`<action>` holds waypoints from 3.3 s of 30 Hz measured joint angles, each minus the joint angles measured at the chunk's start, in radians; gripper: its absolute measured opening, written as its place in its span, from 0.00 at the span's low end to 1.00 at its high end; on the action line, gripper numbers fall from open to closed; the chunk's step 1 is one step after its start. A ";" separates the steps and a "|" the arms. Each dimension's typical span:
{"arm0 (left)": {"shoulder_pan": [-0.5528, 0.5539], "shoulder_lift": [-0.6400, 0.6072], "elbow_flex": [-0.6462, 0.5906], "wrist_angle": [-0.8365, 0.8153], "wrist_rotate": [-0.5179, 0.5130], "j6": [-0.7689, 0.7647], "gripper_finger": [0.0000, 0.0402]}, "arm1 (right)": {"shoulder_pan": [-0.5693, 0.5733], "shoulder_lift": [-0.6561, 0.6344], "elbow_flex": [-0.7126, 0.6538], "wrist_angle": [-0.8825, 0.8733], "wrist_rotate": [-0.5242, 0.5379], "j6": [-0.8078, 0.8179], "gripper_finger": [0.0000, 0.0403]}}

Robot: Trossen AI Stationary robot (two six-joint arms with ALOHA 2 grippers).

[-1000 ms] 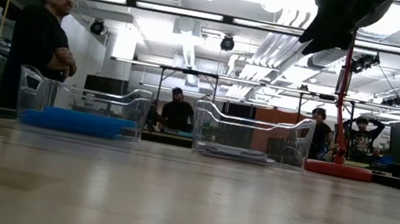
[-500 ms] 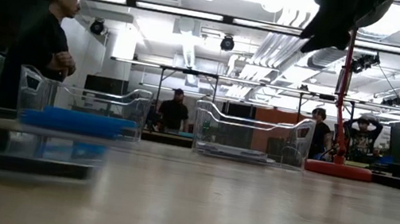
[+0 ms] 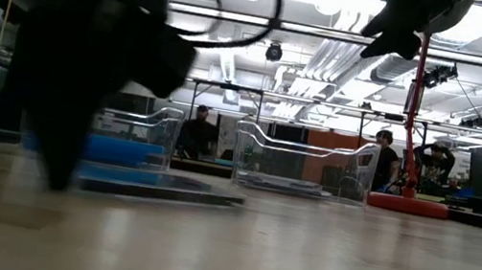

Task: Pick & place jewel cases by type
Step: Put the black CD case into the right transparent bin

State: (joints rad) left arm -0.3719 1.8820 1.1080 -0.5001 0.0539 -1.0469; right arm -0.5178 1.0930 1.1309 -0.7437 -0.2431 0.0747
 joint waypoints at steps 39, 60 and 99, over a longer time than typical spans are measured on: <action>0.323 -0.140 0.377 -0.762 -0.452 0.542 0.00 | 0.181 0.066 0.000 -0.066 0.391 0.301 0.60; 0.365 -0.673 -0.325 0.199 -0.344 0.080 0.00 | 0.194 0.185 -0.001 -0.108 0.417 0.250 0.60; 0.183 -0.667 -0.750 0.737 -0.427 -0.267 0.01 | 0.476 0.210 -0.481 0.607 0.311 1.030 0.60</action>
State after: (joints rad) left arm -0.1886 1.2150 0.3575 0.2372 -0.3734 -1.3139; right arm -0.0418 1.3026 0.6497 -0.1370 0.0676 1.1045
